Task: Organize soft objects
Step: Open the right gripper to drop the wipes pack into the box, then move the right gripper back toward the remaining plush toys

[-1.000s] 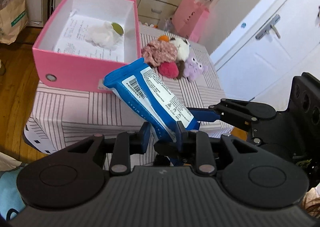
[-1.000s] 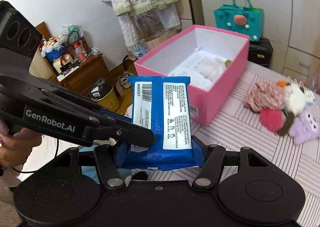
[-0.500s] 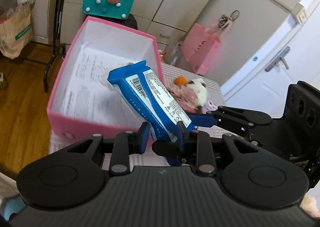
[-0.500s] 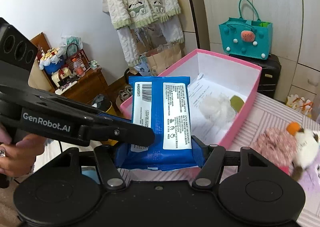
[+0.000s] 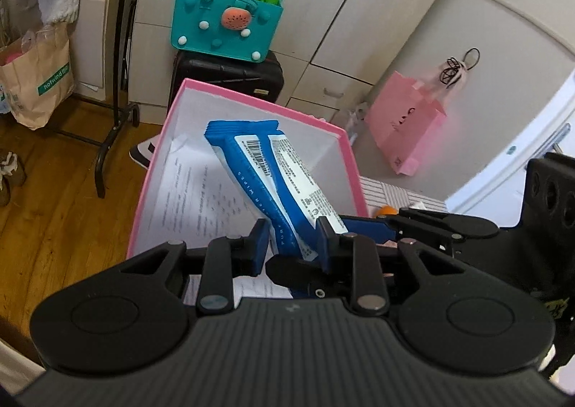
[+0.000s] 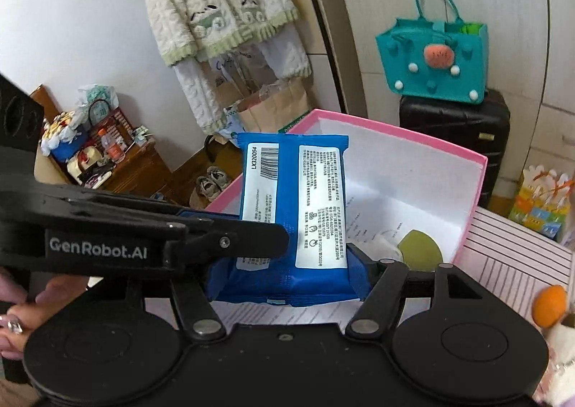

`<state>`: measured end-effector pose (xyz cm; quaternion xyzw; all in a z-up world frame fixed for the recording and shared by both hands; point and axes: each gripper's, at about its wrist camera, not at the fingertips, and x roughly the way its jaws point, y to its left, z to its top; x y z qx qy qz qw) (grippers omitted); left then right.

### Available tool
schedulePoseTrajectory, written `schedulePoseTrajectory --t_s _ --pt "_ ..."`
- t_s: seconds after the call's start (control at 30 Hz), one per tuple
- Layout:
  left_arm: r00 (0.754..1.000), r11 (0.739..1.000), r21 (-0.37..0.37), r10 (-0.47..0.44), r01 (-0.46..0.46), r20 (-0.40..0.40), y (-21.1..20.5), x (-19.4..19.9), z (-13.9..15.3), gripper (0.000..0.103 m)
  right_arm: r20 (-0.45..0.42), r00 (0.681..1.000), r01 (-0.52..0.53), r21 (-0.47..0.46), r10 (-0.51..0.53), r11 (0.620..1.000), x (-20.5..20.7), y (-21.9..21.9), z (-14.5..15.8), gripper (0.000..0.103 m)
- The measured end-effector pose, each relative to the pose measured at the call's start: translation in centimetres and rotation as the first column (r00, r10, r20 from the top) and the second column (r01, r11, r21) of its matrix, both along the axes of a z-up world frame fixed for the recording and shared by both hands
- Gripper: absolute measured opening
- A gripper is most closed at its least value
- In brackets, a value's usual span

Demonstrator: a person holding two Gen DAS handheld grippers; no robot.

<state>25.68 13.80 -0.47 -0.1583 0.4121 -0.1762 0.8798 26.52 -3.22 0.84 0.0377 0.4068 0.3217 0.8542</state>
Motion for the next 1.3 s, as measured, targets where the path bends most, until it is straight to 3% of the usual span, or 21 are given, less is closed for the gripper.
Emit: schedulePoseTrajectory --t_s 0.1,0.2,0.43,0.57,0.63,0.7,0.77,0.97,1.1,1.3 --pt "1.000 1.000 0.021 -0.004 0.004 0.000 0.2 1.3 -0.4 0.025 -0.019 0.999 -0.028 0.025 0.028 0.999 1.3 0.3 -0.7 0.081" --pt "1.000 0.998 0.065 -0.011 0.010 0.013 0.1 2.2 -0.8 0.024 -0.032 0.999 -0.023 0.037 0.024 0.999 2.6 0.6 -1.3 0.080" --pt "0.999 0.990 0.135 -0.035 0.033 0.013 0.6 4.5 -1.6 0.022 -0.016 0.999 -0.041 -0.030 0.041 0.999 4.5 2.4 -2.1 0.081" --pt "0.999 0.981 0.188 -0.038 0.037 0.005 0.6 5.6 -1.9 0.024 -0.063 0.996 -0.060 -0.024 0.058 0.998 5.8 2.6 -2.6 0.083" --pt "0.998 0.954 0.299 -0.026 0.008 0.056 0.1 5.4 -1.9 0.024 -0.044 0.997 -0.071 -0.067 0.068 0.995 6.0 2.9 -2.8 0.084" --pt "0.991 0.906 0.422 -0.020 -0.038 0.131 -0.7 4.7 -1.9 0.024 -0.039 0.996 -0.084 -0.141 0.079 0.986 6.1 3.1 -3.1 0.084" --pt "0.984 0.878 0.475 -0.025 -0.063 0.177 -1.0 3.9 -1.7 0.024 -0.041 0.996 -0.087 -0.131 0.083 0.988 5.7 2.7 -3.3 0.084" --pt "0.985 0.916 0.401 -0.072 0.004 0.155 -0.5 1.6 -0.4 0.024 0.024 0.993 -0.111 -0.096 0.114 0.989 2.7 0.6 -1.6 0.084" --pt "0.984 0.932 0.361 -0.098 0.037 0.151 -0.2 -0.5 0.6 0.025 0.103 0.989 -0.101 -0.070 0.108 0.992 0.0 -1.6 0.6 0.084" --pt "0.980 0.947 0.300 -0.154 0.111 0.123 -0.5 -3.4 2.5 0.026 0.134 0.987 -0.081 -0.080 0.091 0.994 -3.2 -4.7 3.4 0.084"
